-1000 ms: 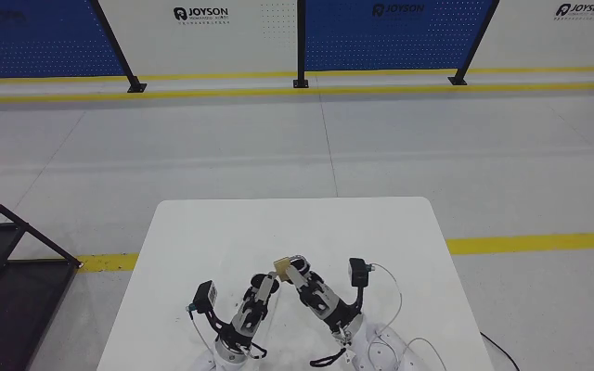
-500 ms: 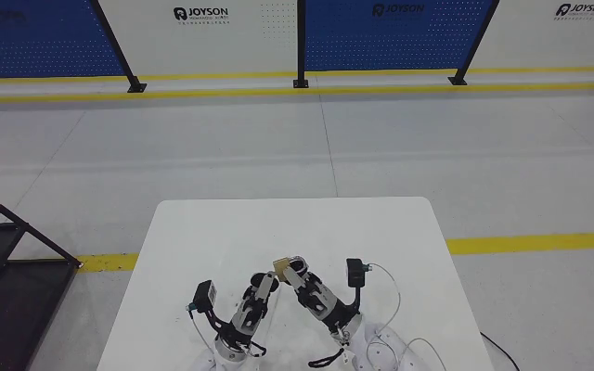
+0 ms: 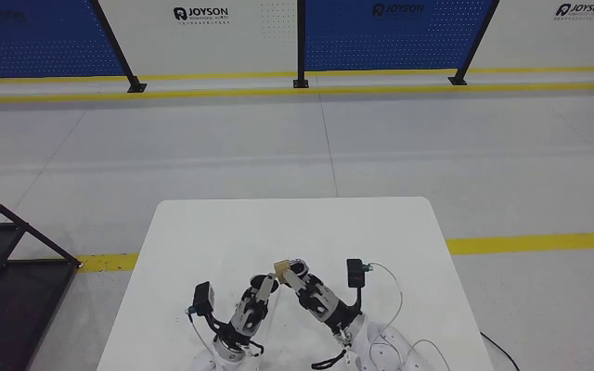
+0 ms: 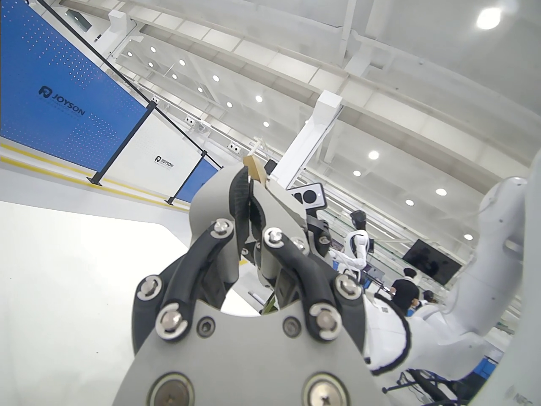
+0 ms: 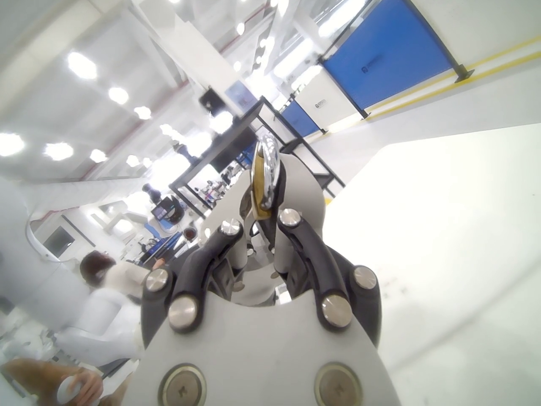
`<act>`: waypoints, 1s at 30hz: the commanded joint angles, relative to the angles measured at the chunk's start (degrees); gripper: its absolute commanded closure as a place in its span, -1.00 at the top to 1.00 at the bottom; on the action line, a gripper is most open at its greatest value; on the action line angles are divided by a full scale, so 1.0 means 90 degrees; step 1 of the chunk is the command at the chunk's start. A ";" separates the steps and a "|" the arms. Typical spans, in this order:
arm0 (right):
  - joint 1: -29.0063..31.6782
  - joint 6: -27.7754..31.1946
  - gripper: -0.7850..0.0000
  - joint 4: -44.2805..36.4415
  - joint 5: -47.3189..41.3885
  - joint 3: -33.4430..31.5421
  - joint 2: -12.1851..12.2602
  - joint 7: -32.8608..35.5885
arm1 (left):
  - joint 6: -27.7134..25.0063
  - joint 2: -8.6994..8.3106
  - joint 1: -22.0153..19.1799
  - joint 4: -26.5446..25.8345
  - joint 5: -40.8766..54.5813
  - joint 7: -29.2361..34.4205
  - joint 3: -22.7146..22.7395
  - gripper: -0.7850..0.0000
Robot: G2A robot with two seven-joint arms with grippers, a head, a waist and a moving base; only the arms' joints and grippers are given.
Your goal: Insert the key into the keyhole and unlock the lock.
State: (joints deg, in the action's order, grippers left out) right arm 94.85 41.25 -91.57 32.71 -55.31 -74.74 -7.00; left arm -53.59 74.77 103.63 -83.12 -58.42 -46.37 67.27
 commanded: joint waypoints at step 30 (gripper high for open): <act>0.0163 -0.0332 -1.00 -0.0313 0.0068 -0.0137 0.0127 0.0388 | 0.1892 -0.0021 -0.0148 0.0243 -0.2257 -0.1821 -0.0308 -1.00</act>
State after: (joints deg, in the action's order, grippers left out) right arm 96.28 38.31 -94.32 33.32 -56.52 -73.61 -3.50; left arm -37.41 74.61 102.40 -81.08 -78.15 -62.37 64.58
